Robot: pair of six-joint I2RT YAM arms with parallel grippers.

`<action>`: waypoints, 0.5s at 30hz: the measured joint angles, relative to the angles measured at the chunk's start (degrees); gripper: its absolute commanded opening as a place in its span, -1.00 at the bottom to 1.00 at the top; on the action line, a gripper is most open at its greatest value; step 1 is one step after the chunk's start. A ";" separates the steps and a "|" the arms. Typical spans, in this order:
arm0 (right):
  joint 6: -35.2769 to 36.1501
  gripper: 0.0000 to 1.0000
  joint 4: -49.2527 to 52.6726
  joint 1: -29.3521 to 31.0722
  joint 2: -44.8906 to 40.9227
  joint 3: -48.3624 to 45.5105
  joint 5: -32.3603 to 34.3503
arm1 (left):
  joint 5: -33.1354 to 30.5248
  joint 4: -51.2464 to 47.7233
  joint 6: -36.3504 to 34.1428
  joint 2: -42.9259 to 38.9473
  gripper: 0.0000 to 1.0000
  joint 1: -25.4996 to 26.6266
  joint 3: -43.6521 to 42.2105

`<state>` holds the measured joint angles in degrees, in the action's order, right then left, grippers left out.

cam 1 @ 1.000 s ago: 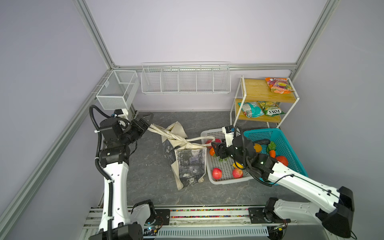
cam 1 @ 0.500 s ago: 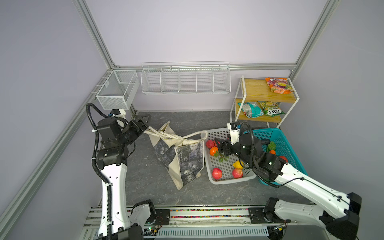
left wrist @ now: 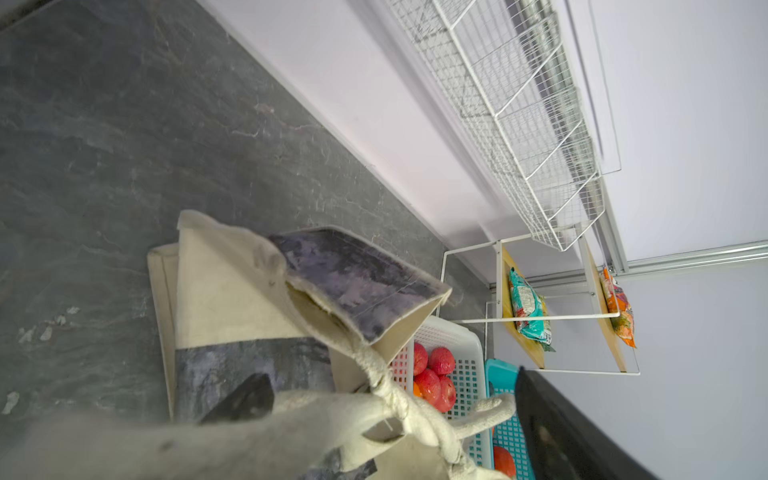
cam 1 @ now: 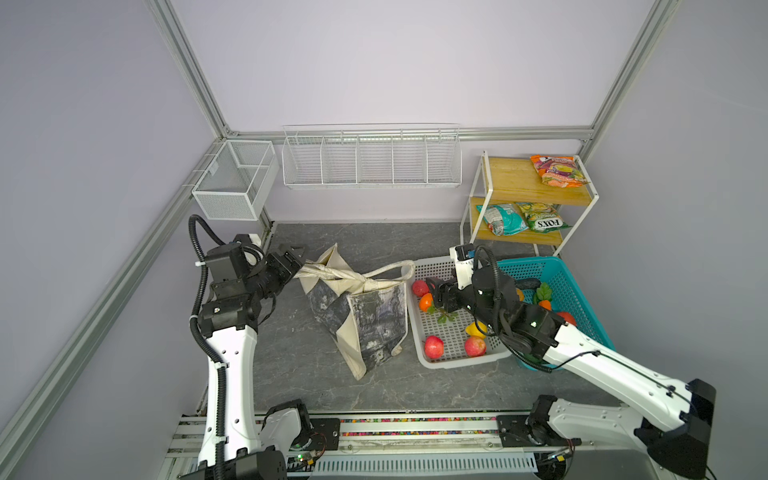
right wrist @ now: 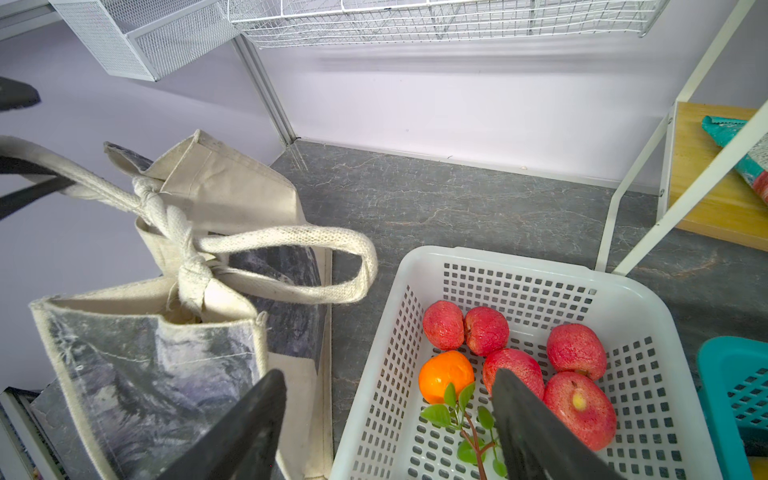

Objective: Place the food into the grocery bag and tie it
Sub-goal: 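Open both grippers to release the knotted handles and draw back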

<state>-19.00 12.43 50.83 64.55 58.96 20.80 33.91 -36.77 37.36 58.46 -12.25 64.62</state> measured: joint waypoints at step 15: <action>0.24 0.65 0.28 -0.07 -0.59 0.00 0.46 | -0.15 -12.33 -3.08 -10.93 0.94 0.00 3.30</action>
<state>-18.76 12.71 50.76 63.96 58.96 21.26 33.76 -49.10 34.28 47.53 -12.25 67.92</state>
